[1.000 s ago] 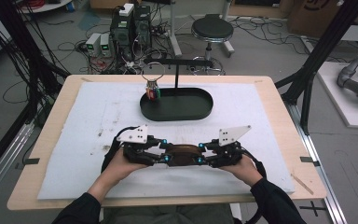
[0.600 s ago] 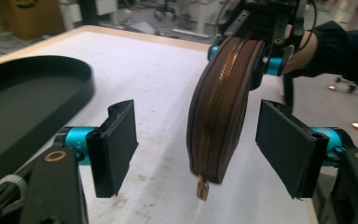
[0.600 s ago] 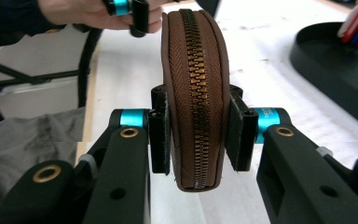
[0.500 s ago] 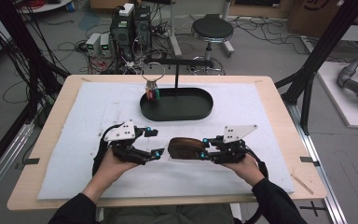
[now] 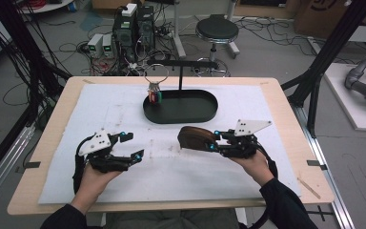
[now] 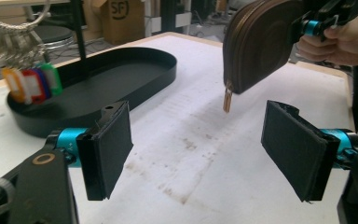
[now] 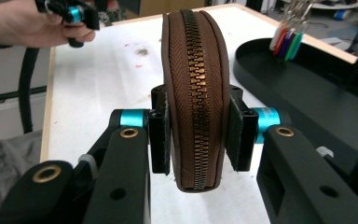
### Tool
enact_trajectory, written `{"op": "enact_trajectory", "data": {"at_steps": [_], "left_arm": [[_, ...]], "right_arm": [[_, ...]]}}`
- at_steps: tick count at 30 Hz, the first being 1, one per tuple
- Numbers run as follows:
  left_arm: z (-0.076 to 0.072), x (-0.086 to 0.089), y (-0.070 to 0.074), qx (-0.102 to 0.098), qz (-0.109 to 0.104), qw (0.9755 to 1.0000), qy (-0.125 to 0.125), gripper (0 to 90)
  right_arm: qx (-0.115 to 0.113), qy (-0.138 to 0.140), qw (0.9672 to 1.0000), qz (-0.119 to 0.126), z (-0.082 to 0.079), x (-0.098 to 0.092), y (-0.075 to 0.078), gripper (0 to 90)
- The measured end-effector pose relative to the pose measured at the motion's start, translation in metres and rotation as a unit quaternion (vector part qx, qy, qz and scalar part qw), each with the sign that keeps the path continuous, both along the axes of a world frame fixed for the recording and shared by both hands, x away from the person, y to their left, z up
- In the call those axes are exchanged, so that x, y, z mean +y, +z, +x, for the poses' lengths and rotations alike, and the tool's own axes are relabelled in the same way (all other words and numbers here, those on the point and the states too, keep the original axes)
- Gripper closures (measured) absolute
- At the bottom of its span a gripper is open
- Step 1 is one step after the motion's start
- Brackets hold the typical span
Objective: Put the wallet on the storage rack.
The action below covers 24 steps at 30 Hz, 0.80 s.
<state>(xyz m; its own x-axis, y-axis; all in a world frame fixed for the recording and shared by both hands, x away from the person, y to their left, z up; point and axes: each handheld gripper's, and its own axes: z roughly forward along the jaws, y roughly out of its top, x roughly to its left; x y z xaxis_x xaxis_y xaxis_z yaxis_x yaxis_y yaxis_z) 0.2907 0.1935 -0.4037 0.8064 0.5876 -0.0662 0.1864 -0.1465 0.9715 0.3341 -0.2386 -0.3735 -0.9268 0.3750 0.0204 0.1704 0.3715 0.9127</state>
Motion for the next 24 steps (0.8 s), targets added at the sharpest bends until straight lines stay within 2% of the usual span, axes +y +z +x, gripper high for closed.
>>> {"op": "enact_trajectory", "data": {"at_steps": [4,11,15,24], "left_arm": [[-0.001,0.001,-0.002,0.000,0.014,0.9998,0.014,24.4],[0.000,0.003,-0.001,-0.007,0.016,0.9997,0.017,24.4],[-0.001,0.004,-0.001,-0.011,0.012,0.9997,0.020,24.4],[-0.002,0.003,0.000,-0.016,0.008,0.9997,0.018,24.4]], "right_arm": [[-0.005,-0.015,0.9999,0.005,0.004,-0.003,0.005,67.4],[-0.001,-0.045,0.9988,0.016,0.019,-0.009,0.013,67.4],[-0.003,-0.062,0.9980,0.012,0.030,-0.008,0.020,67.4],[-0.010,-0.094,0.9955,0.009,0.055,0.010,0.026,67.6]]}}
